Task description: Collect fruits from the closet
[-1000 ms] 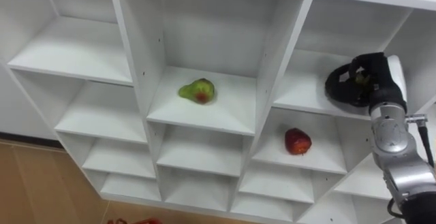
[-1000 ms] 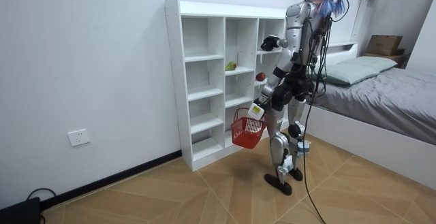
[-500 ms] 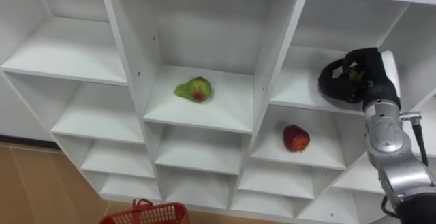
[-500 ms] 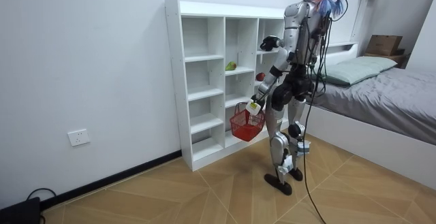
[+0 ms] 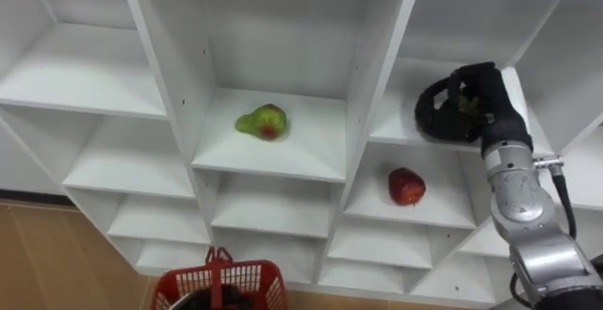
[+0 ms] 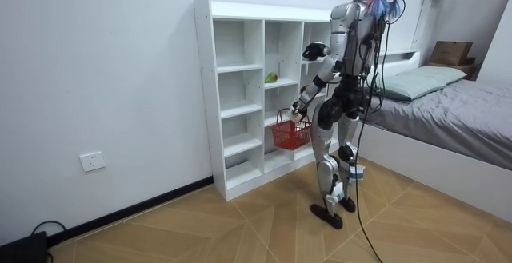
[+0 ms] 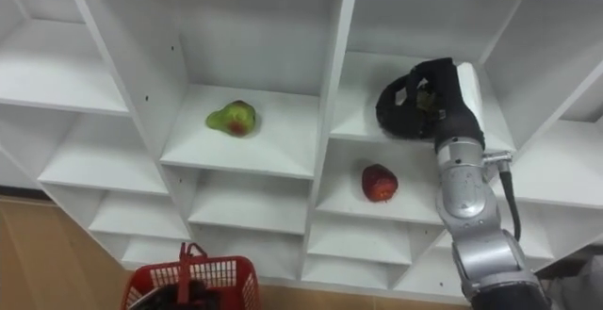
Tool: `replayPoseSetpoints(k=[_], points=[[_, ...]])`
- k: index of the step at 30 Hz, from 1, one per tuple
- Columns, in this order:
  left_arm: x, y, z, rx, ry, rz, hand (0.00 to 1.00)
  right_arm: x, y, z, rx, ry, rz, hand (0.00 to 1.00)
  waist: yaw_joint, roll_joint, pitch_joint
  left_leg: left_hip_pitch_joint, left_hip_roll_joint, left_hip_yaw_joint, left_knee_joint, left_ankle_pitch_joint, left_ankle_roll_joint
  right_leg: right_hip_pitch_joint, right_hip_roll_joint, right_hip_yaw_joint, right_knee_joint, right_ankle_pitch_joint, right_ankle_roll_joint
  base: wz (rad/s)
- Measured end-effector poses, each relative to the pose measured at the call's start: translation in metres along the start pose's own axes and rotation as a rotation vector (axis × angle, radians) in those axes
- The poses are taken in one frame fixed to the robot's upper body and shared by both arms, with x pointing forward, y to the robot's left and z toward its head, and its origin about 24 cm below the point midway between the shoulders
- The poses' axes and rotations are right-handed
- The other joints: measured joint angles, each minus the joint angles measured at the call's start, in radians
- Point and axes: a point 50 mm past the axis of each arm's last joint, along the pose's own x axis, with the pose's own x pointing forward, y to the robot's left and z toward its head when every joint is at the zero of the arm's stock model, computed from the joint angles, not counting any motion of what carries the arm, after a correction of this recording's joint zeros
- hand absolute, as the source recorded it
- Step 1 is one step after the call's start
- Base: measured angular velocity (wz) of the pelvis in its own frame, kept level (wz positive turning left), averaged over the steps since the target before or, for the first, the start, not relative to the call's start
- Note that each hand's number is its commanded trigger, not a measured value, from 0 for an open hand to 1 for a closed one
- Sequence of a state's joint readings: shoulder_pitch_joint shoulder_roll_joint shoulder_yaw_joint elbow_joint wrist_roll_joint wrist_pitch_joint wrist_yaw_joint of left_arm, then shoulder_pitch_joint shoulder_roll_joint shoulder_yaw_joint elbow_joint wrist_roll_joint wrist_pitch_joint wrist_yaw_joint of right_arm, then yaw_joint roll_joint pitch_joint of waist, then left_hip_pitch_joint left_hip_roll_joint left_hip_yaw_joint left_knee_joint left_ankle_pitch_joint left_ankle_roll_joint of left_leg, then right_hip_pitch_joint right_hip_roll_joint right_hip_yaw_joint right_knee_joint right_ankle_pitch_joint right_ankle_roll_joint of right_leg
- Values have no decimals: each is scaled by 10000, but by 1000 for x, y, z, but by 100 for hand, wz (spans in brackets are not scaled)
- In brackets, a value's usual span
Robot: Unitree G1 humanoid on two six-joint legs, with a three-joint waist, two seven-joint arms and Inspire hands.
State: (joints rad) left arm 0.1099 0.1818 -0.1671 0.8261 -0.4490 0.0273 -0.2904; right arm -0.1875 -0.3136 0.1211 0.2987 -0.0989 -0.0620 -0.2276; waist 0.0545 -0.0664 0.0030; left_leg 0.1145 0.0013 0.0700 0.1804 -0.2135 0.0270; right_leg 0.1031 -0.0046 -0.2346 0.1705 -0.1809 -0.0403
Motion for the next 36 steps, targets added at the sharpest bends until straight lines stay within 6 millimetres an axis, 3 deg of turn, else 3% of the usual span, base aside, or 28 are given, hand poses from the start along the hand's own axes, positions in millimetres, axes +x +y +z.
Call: replayPoseSetpoints(k=[7, 21, 28, 36], points=[[5, -21, 3, 337, -89, -1012, 100, -2, 13, 9, 130, -336, 454, 100, -45, -10, 6, -29, 3, 64, 13, 0, 0, -81, 2, 118, 21, 2, -1, -4], [8, -32, 8, 524, -274, -1451, 100, -6, 27, 21, 472, -814, 1100, 100, -268, 24, 35, -93, 14, 110, 17, 0, 0, -166, 20, 211, 30, 3, -4, 0], [8, -35, 7, 474, -277, -1589, 100, -8, 31, 37, 485, -1476, 1434, 100, -326, 112, 65, -186, 10, 111, 43, -1, -1, -211, 18, 204, 6, 3, -3, 0], [9, -39, 10, 431, -410, -1816, 100, -18, 29, 60, 386, -2459, 1731, 100, -490, 216, 39, -174, 49, 336, 32, 0, -1, -376, 52, 481, 160, 4, -7, -10]])
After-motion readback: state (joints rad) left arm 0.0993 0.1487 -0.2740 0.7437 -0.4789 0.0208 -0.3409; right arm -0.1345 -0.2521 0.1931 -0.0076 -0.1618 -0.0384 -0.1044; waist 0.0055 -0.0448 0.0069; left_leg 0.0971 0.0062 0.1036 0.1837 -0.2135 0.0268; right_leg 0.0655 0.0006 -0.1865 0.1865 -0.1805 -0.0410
